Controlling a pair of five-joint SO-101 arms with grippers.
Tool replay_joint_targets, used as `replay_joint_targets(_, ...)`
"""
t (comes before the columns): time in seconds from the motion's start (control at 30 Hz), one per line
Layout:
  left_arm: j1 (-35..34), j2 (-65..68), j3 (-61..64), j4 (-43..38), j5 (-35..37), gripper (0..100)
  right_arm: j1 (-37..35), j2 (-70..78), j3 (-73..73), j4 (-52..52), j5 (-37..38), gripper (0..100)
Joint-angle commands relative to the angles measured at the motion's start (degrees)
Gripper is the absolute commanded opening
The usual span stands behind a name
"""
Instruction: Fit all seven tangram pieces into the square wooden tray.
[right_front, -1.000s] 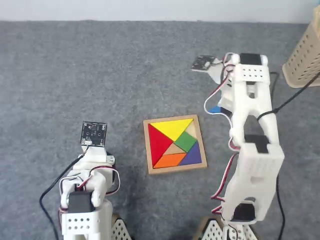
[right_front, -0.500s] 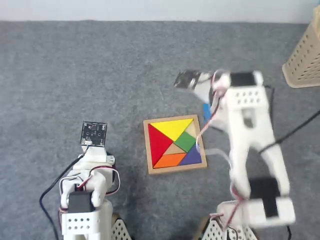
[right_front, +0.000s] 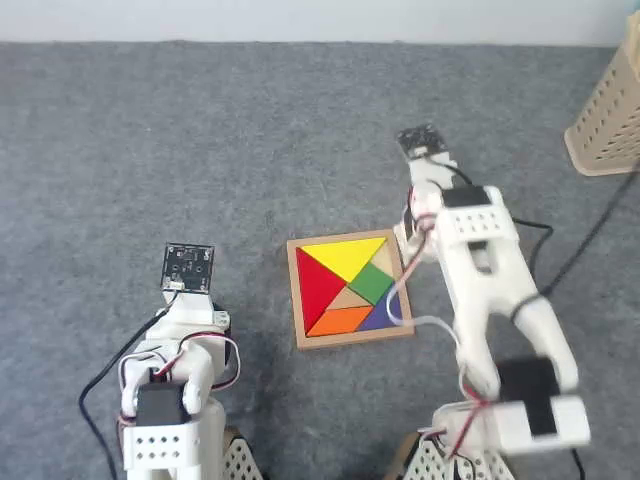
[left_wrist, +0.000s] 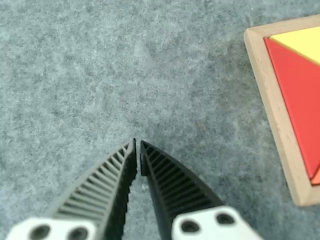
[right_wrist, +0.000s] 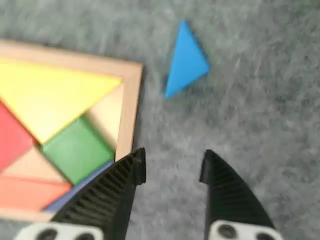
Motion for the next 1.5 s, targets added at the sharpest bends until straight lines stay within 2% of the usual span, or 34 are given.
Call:
replay_joint_targets(0.0,-0.09,-0.35,-0.31,0.35,0.35,1,0.40,9.19,-14.24,1.89,-2.37,19.1)
replay_joint_targets(0.2,-0.09,-0.35,-0.31,0.35,0.35,1,0.75,21.23,-27.25,2.42,-2.37,19.1)
replay_joint_targets(0.43,-0.09,-0.35,-0.31,0.35,0.35,1,2.77,27.65,-31.47,2.33,-2.37,19.1)
replay_joint_targets(0.7,-0.09,-0.35,-0.31,0.35,0.35,1,4.26,27.12,-31.82,2.68,-2.37,19.1)
replay_joint_targets(0.9,-0.09,-0.35,-0.31,0.35,0.35,1,4.44,20.44,-31.21,4.62,-0.62,19.1)
replay_joint_targets(1.13,-0.09,-0.35,-0.31,0.35,0.35,1,5.05,23.69,-25.41,-3.74,0.53,19.1)
replay_joint_targets(1.47,-0.09,-0.35,-0.31,0.35,0.35,1,2.77,28.44,-25.32,-6.20,2.46,19.1)
